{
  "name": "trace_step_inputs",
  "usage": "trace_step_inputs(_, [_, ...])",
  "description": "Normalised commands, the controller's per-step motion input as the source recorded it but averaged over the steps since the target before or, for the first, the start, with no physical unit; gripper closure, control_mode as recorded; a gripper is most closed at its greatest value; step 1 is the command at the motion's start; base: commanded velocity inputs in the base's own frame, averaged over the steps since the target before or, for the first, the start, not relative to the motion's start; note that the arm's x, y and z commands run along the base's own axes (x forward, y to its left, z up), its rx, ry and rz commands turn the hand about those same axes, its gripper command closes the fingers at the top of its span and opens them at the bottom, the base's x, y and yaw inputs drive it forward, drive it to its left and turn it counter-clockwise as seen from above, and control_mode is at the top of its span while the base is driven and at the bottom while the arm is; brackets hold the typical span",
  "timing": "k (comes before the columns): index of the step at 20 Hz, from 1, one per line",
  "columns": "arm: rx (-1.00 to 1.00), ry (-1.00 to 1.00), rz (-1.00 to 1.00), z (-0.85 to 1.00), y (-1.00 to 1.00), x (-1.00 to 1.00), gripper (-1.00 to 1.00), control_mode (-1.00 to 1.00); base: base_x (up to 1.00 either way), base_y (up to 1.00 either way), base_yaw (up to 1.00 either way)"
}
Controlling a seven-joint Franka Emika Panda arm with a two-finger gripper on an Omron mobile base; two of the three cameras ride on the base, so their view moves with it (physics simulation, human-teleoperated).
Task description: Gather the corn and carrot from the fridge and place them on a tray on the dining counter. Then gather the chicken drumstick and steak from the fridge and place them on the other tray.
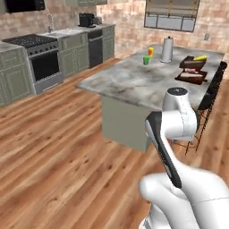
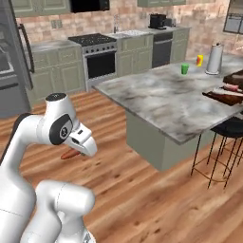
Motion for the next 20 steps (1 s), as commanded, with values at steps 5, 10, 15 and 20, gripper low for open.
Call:
trace_step_inputs(5, [0.0, 0.0, 0.0, 0.0, 0.0, 0.0, 1.0, 1.0, 0.0, -1.0, 0.65])
trace_step_inputs(10, [0.0, 0.0, 0.0, 0.0, 0.0, 0.0, 1.0, 1.0, -0.49, -1.0, 0.58])
trace_step_inputs(15, [0.0, 0.0, 0.0, 0.0, 0.0, 0.0, 1.0, 1.0, -0.83, -1.0, 0.44])
trace_step_inputs(20, [0.0, 0.0, 0.0, 0.0, 0.0, 0.0, 1.0, 1.0, -0.73, -1.0, 0.34])
